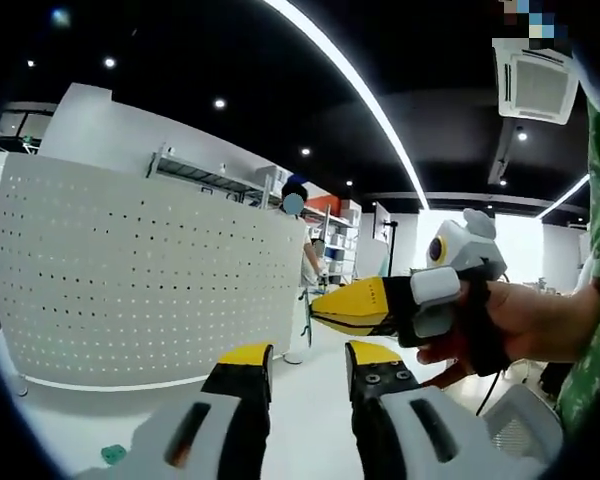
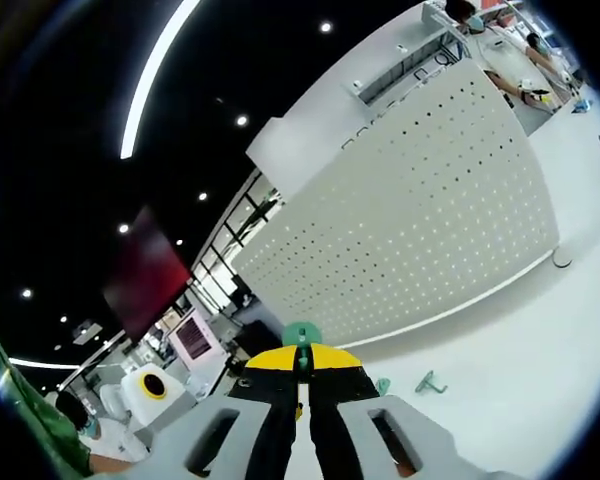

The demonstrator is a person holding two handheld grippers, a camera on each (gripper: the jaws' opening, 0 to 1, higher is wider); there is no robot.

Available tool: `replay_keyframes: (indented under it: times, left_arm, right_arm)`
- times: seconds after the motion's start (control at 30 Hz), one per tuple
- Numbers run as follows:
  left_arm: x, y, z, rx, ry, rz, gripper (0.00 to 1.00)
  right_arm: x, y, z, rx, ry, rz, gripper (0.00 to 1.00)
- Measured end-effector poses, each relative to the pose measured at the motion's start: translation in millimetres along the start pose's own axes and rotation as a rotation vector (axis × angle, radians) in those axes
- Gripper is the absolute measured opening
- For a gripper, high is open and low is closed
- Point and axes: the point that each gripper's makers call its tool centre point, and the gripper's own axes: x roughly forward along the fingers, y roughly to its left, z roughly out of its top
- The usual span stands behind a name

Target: Insert the hook assembly into the mounting plate slot until the hook locks in place.

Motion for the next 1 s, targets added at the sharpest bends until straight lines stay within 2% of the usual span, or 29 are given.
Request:
replay_keyframes:
  times: [0.07, 0.2, 0.37, 0.43, 0.73, 1.0]
  left_arm:
    - [-0.9, -1.1, -1.6, -0.018, 0.010, -0.019, 0.39]
    - [-3.6, -3.8, -5.0, -0.008, 0.032, -0.048, 0.41]
    - [-7.1, -10.0, -7.7, -0.009, 0.062, -0.098, 0.48]
    - [-8.3, -11.5, -9.9, -0.011, 0.082, -0.108, 0.52]
    - [-13.8, -13.7, -6.0, -0.037, 0.091, -0.133, 0.66]
    - [-18.5, -18.5, -10.1, -0.104, 0.136, -0.176, 0.82]
  right_arm:
    - [0.0, -0.1, 0.0, 0.000, 0.001, 0.000, 0.01]
    - [0.1, -0.3, -0.1, -0.003, 0.000, 0.000, 0.01]
    - [0.3, -0.1, -0.8, -0.006, 0.002, -0.001, 0.01]
    - [0.8, -0.4, -1.0, -0.007, 0.002, -0.001, 0.01]
    - [2.7, -2.8, -1.6, -0.020, 0.004, -0.009, 0.01]
    - [3.6, -4.5, -1.5, -0.029, 0.004, -0.013, 0.01]
